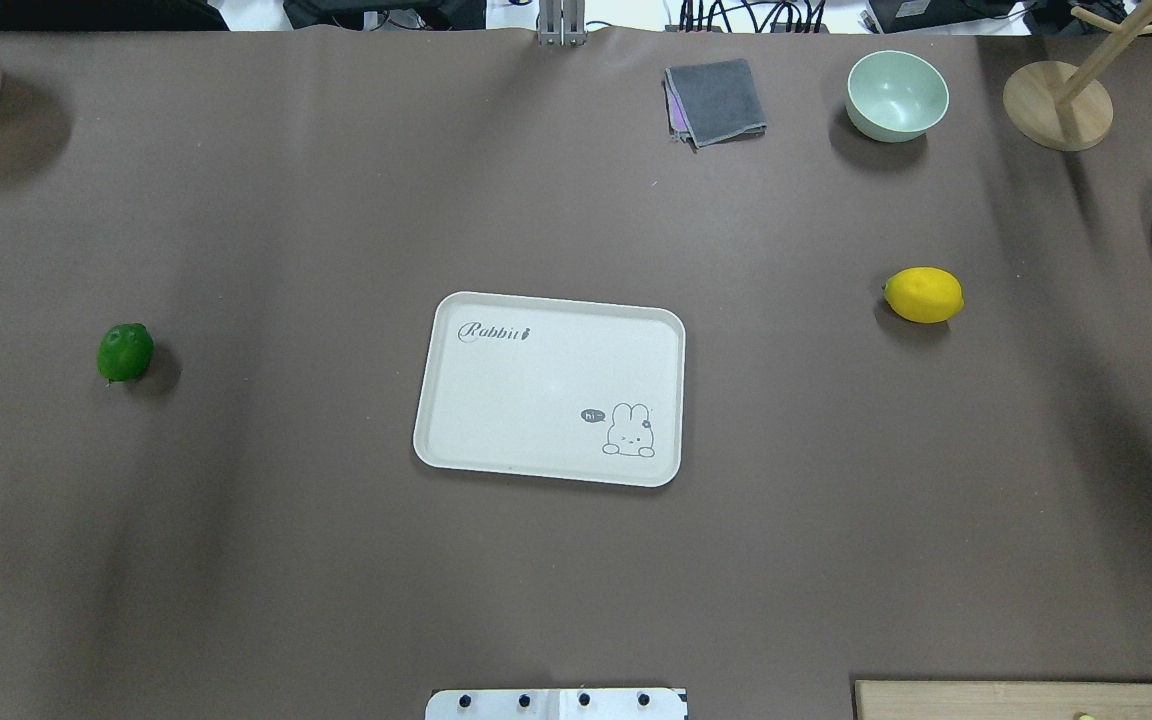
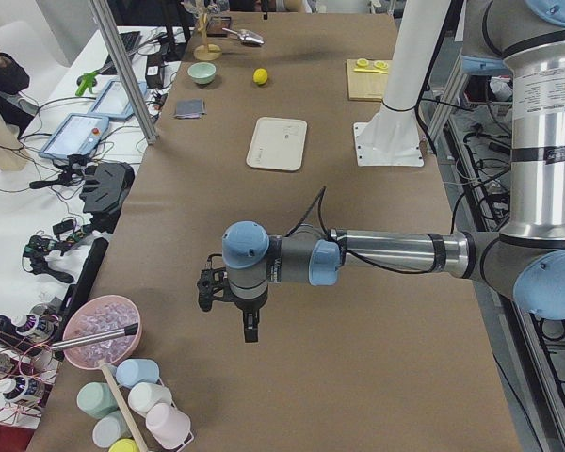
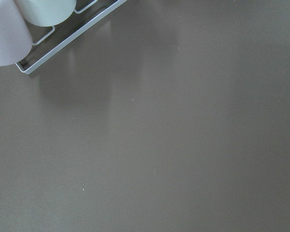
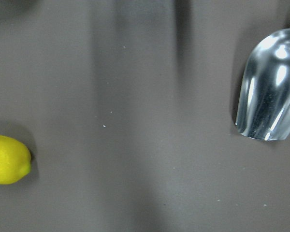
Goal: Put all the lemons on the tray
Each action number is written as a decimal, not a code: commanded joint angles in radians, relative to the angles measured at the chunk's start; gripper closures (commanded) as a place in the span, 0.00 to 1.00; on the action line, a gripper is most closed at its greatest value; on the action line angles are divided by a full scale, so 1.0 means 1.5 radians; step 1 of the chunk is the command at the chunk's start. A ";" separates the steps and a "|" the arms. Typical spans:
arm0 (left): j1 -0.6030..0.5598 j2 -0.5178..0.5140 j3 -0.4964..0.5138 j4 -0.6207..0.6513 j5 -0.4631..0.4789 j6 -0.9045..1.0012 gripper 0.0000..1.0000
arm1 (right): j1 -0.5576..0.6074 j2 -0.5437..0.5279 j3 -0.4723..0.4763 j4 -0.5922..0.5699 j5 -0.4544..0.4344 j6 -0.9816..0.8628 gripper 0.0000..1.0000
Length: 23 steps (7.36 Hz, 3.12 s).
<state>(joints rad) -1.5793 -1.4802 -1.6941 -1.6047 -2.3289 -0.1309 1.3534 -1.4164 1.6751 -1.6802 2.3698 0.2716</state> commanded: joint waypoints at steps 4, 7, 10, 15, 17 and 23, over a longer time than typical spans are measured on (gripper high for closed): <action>0.000 0.002 -0.008 0.003 0.000 -0.001 0.01 | -0.140 0.100 -0.027 0.002 -0.009 0.072 0.00; 0.002 0.000 -0.026 0.032 -0.008 -0.001 0.01 | -0.172 0.148 -0.103 0.065 -0.015 0.072 0.00; 0.065 -0.036 -0.055 0.032 -0.016 -0.120 0.01 | -0.210 0.159 -0.162 0.177 -0.026 0.068 0.00; 0.349 -0.091 -0.055 -0.154 -0.002 -0.409 0.02 | -0.237 0.161 -0.195 0.234 -0.024 0.035 0.00; 0.444 -0.094 -0.039 -0.202 0.074 -0.404 0.02 | -0.235 0.161 -0.196 0.235 -0.022 0.034 0.00; 0.466 -0.122 0.027 -0.204 0.082 -0.337 0.02 | -0.246 0.160 -0.211 0.235 -0.019 -0.028 0.00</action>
<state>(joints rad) -0.8818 -1.6599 -1.6725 -1.9090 -2.2068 -0.6443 0.9956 -1.1754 1.3611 -1.3284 2.3399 0.2404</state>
